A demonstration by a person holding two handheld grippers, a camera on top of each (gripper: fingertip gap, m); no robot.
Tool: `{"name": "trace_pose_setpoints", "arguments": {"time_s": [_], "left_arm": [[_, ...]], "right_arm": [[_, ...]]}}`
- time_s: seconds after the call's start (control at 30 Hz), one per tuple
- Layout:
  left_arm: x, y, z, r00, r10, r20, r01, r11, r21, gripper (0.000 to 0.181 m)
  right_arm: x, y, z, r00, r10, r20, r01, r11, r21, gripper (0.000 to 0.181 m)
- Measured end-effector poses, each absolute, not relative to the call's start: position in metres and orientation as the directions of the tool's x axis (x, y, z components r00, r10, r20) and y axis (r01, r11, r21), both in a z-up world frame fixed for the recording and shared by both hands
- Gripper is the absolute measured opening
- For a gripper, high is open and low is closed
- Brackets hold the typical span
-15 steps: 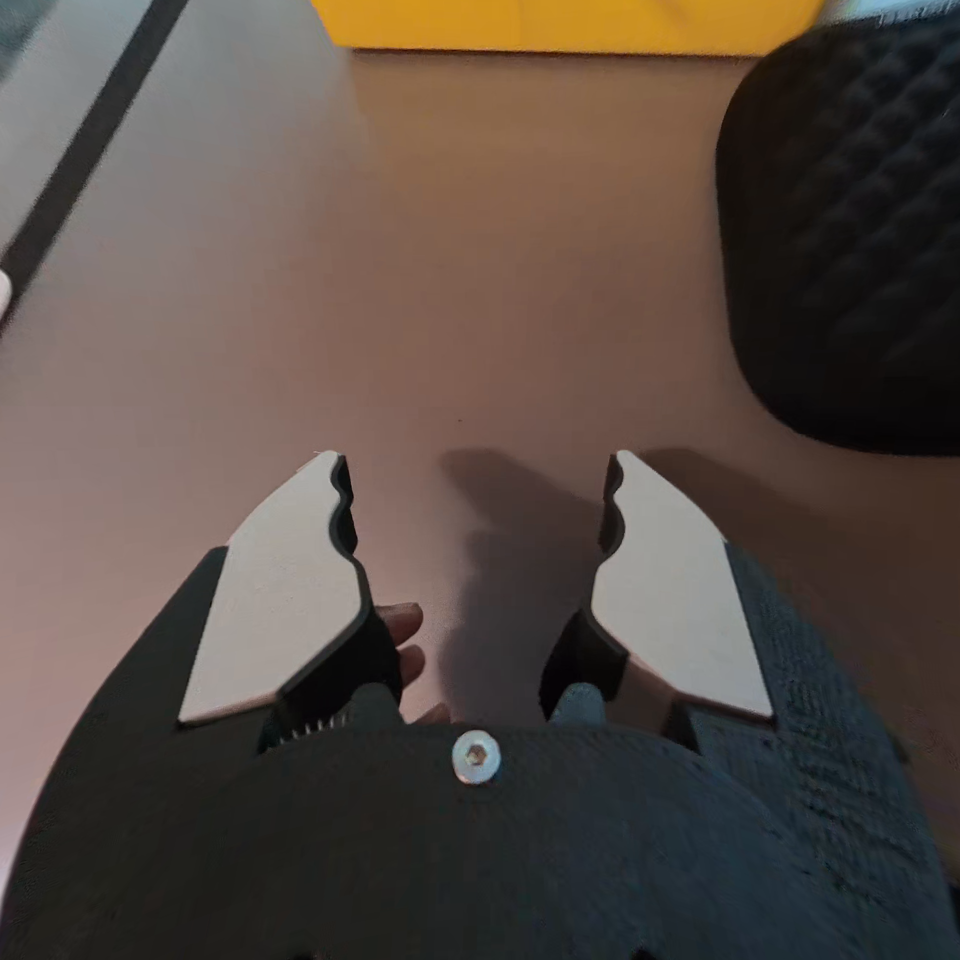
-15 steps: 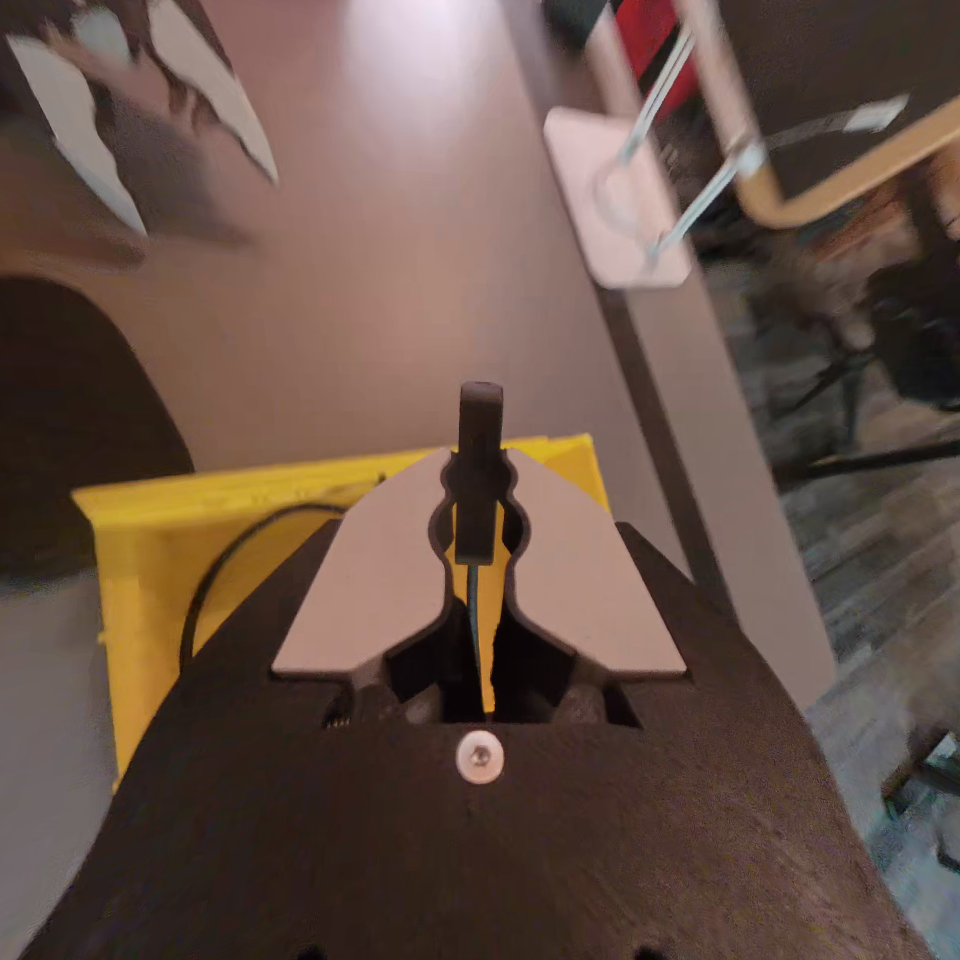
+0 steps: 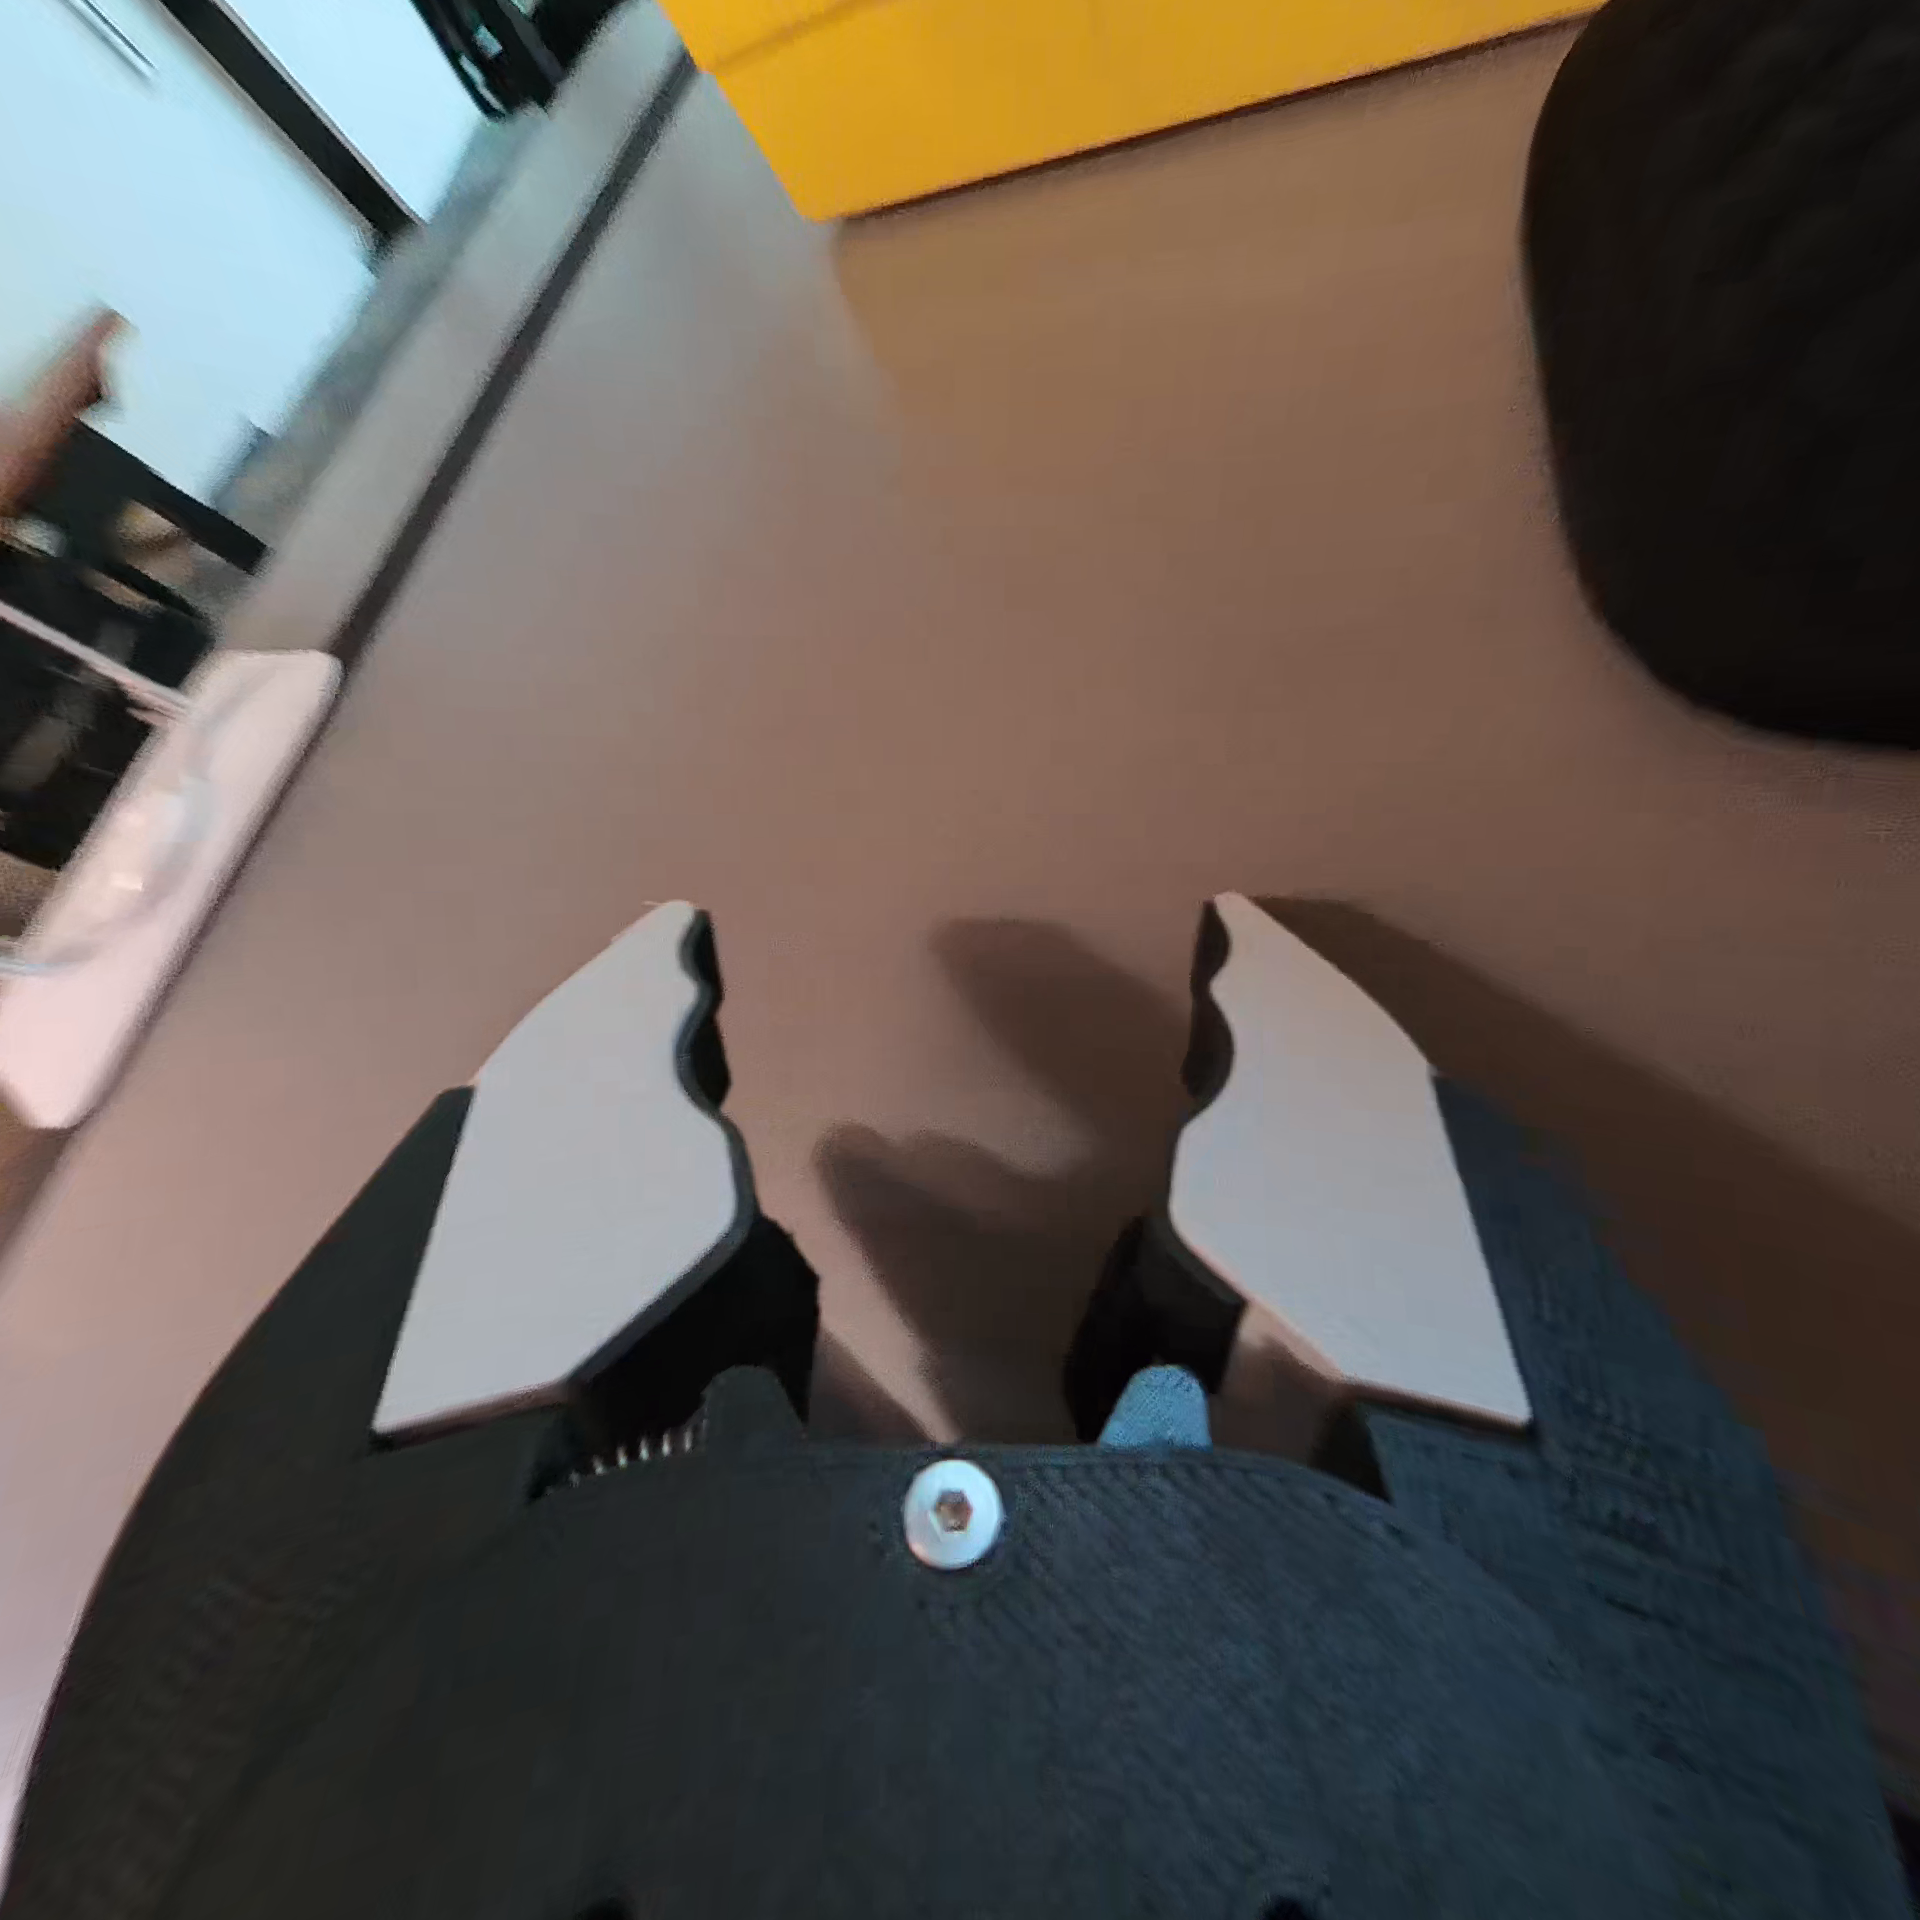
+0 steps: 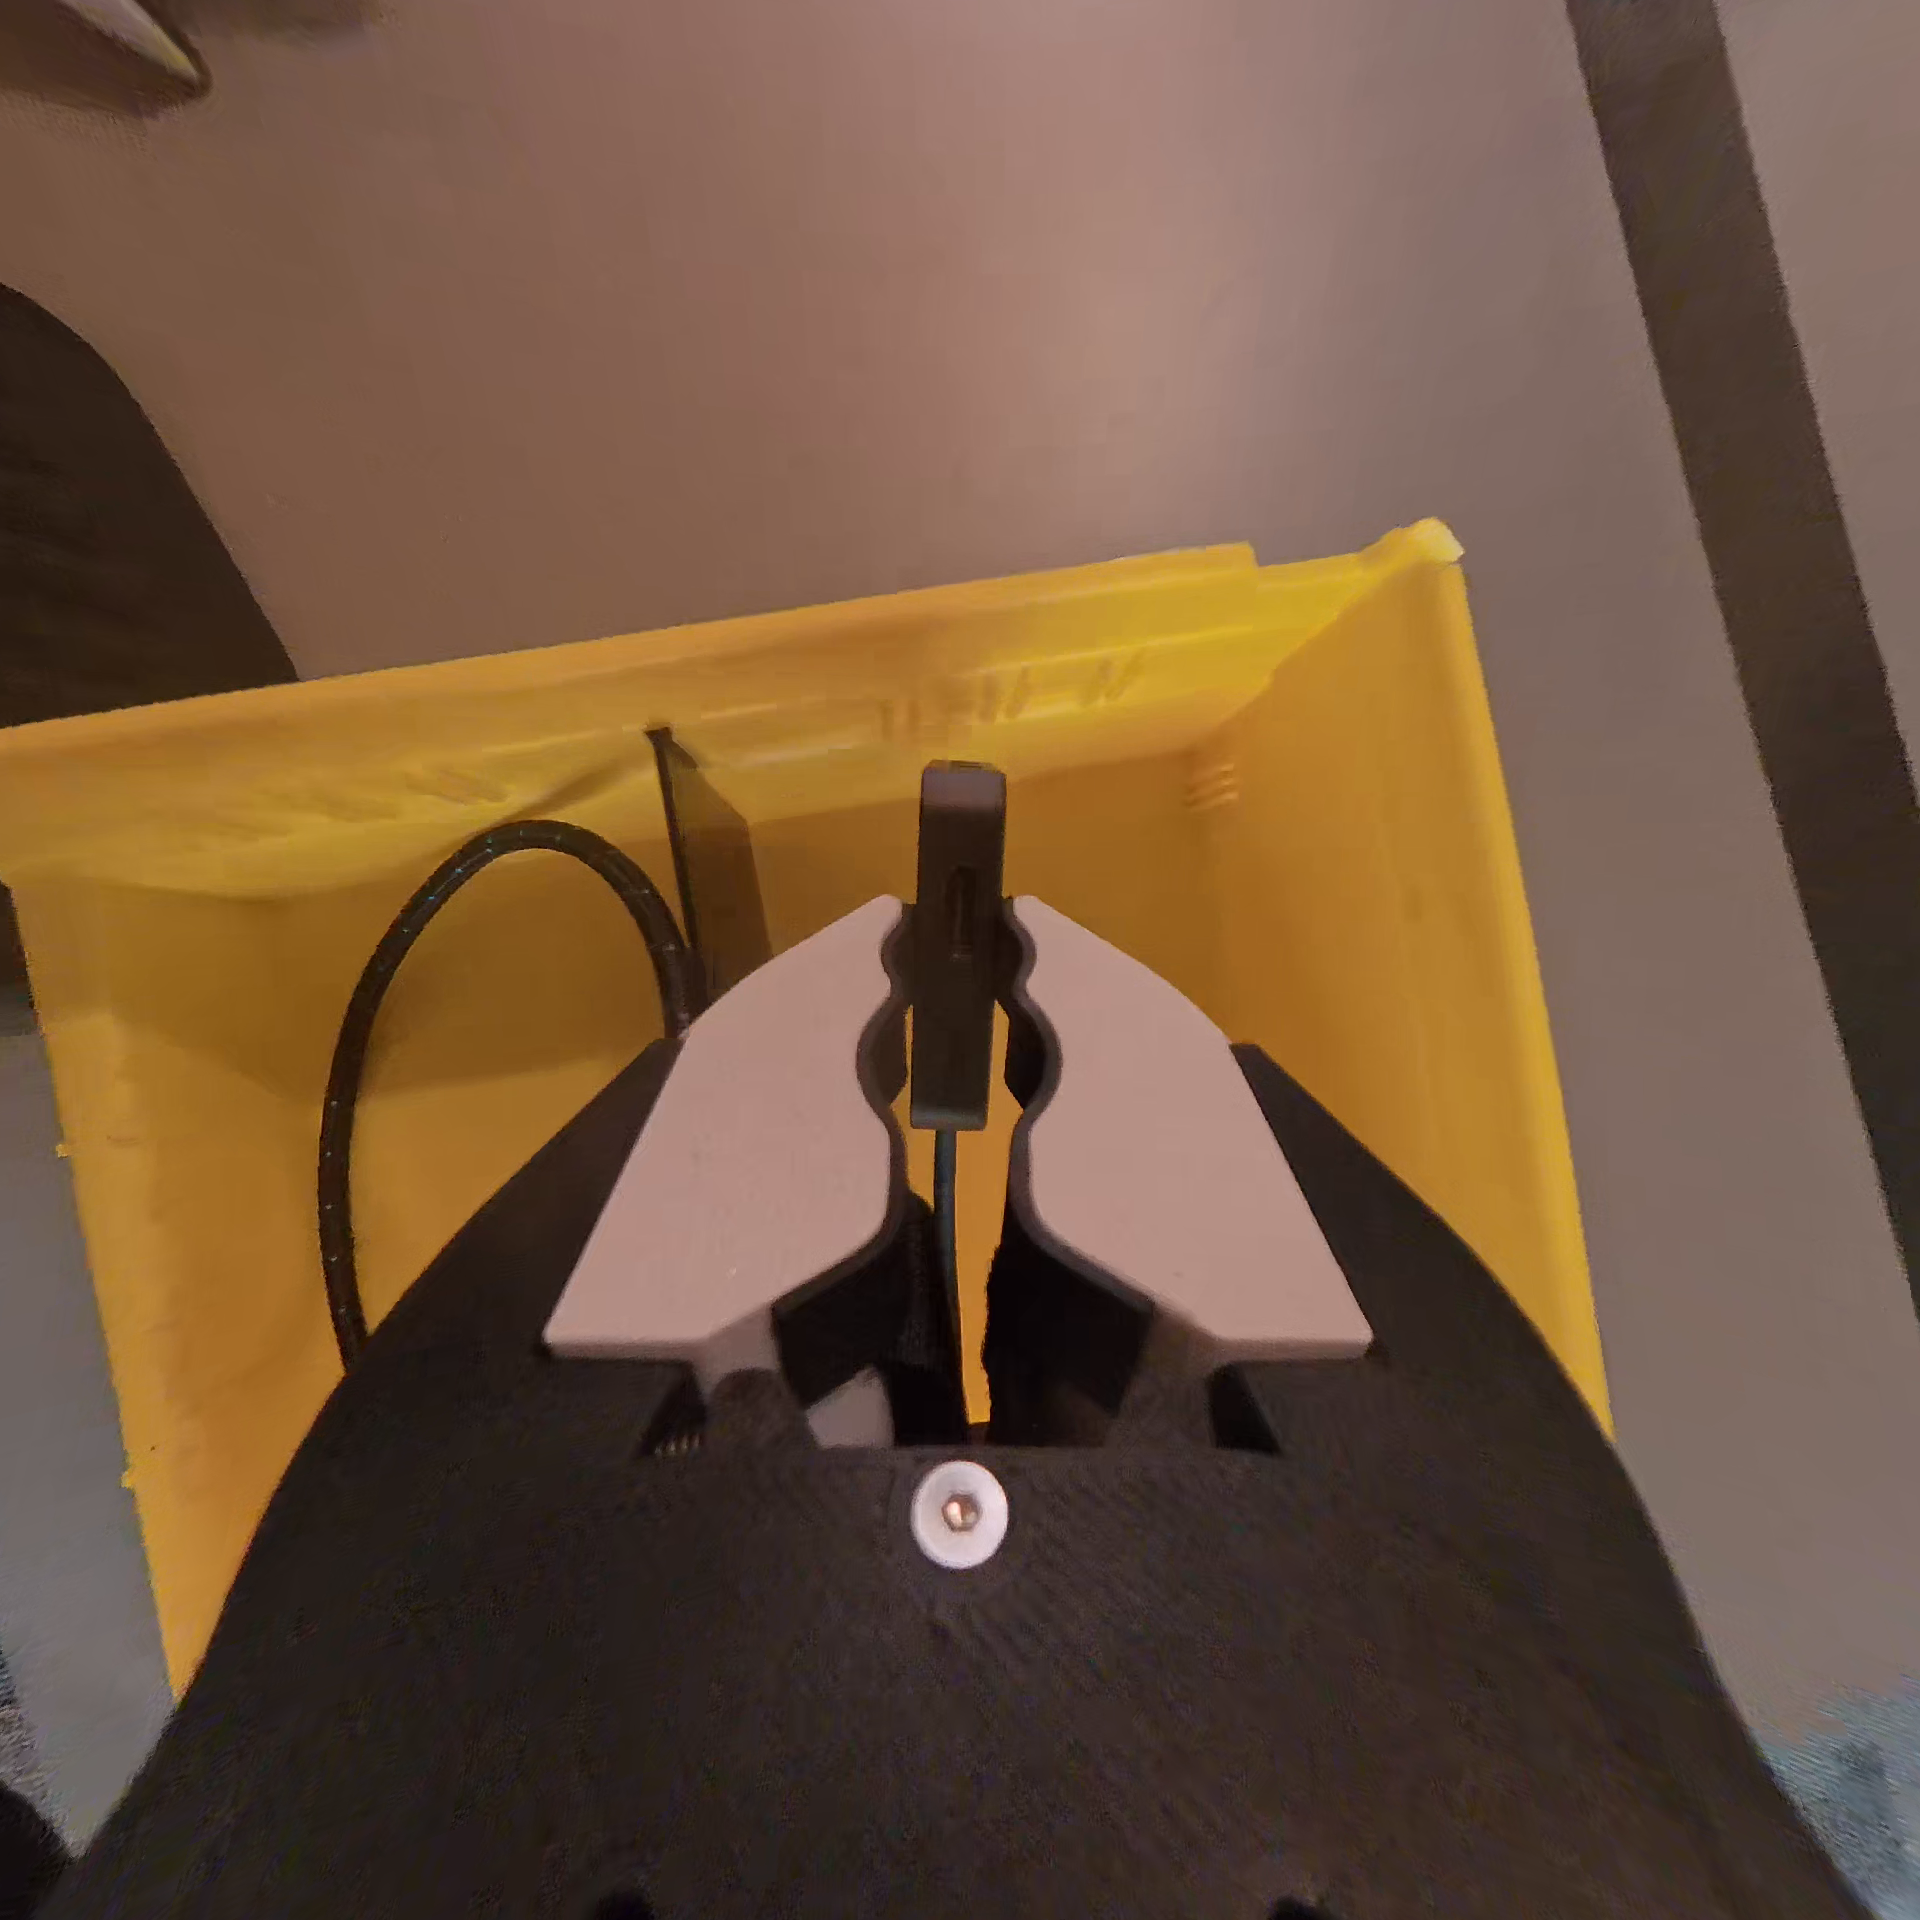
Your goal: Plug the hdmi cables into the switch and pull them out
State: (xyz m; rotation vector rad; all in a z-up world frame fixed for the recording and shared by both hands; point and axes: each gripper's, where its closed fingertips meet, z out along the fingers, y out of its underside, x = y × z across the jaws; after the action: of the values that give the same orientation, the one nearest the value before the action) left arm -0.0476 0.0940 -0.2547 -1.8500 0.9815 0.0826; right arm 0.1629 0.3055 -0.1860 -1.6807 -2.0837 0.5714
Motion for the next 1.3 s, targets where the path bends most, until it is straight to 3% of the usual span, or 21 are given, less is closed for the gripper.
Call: {"name": "trace_pose_setpoints", "arguments": {"time_s": [0.03,0.13,0.2,0.27,0.37,0.5,0.8,1.3], "left_arm": [[-0.052,0.093,-0.255,0.651,-0.575,-0.495,-0.678,-0.149,-0.719,0.076],[-0.057,0.089,-0.263,0.670,-0.630,-0.393,-0.647,-0.236,-0.725,0.051],[-0.059,0.092,-0.266,0.718,-0.647,-0.256,-0.573,-0.340,-0.746,0.053],[-0.063,0.096,-0.271,0.768,-0.631,-0.111,-0.484,-0.457,-0.746,0.064],[-0.055,0.090,-0.272,0.731,-0.673,0.116,-0.392,-0.552,-0.736,0.100],[-0.068,0.099,-0.284,0.773,-0.634,-0.020,-0.471,-0.552,-0.688,0.145],[-0.073,0.104,-0.285,0.782,-0.624,-0.003,-0.459,-0.572,-0.679,0.145],[-0.073,0.105,-0.285,0.782,-0.624,-0.003,-0.459,-0.572,-0.679,0.145]], "right_arm": [[0.163,0.306,-0.190,-0.194,0.980,0.039,0.817,0.183,-0.546,0.015],[0.163,0.308,-0.200,-0.186,0.983,0.000,0.823,0.156,-0.546,0.015],[0.162,0.308,-0.203,-0.183,0.983,-0.022,0.822,0.141,-0.551,0.015],[0.161,0.307,-0.204,-0.182,0.982,-0.044,0.820,0.127,-0.557,0.015],[0.162,0.308,-0.206,-0.172,0.982,-0.077,0.824,0.100,-0.558,0.015],[0.162,0.307,-0.211,-0.164,0.979,-0.117,0.826,0.072,-0.559,0.015],[0.167,0.304,-0.230,-0.154,0.977,-0.144,0.871,0.066,-0.487,0.015],[0.156,0.302,-0.208,-0.120,0.985,-0.123,0.781,0.017,-0.625,0.015]]}}
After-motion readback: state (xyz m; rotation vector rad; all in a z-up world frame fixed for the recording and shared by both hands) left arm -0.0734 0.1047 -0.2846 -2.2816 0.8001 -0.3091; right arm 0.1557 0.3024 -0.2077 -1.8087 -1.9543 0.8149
